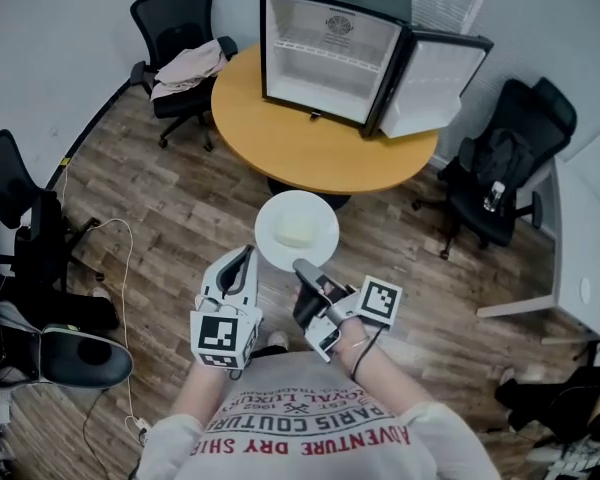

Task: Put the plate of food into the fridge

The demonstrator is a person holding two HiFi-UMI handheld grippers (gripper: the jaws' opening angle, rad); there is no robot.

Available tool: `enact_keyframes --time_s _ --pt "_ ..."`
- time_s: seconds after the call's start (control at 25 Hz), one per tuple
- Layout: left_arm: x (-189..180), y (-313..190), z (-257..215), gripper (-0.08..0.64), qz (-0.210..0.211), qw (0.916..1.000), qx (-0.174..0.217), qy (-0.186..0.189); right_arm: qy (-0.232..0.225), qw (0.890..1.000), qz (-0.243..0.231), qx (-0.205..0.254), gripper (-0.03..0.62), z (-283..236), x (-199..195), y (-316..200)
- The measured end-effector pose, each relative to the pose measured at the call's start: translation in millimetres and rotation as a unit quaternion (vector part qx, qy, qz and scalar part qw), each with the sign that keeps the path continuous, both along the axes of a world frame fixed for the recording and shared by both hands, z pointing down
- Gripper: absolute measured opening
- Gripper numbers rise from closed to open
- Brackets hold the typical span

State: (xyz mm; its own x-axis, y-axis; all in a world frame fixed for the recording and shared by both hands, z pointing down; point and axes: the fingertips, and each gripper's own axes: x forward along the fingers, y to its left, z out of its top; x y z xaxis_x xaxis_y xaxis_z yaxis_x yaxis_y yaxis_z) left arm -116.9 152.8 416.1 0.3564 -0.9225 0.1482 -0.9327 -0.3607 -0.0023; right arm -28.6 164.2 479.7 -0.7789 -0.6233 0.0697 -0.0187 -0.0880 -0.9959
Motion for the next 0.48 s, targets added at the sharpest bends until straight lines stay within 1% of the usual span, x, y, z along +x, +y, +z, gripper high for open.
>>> enact_keyframes --time_s 0.2,0.32,0.48 --pt "-12 -25 13 0.023 -0.001 0.9999 -0.012 0.012 0.009 1.000 -0.002 -0.010 0.037 9 -13 -25" --pt "-12 -49 19 0.025 -0.008 0.9998 -0.018 0.011 0.010 1.000 -0.005 -0.019 0.037 15 -12 -51" --pt "-7 -88 19 0.023 -0.021 0.9997 -0.014 0.006 0.006 1.000 -0.019 -0.018 0.037 18 -8 -94"
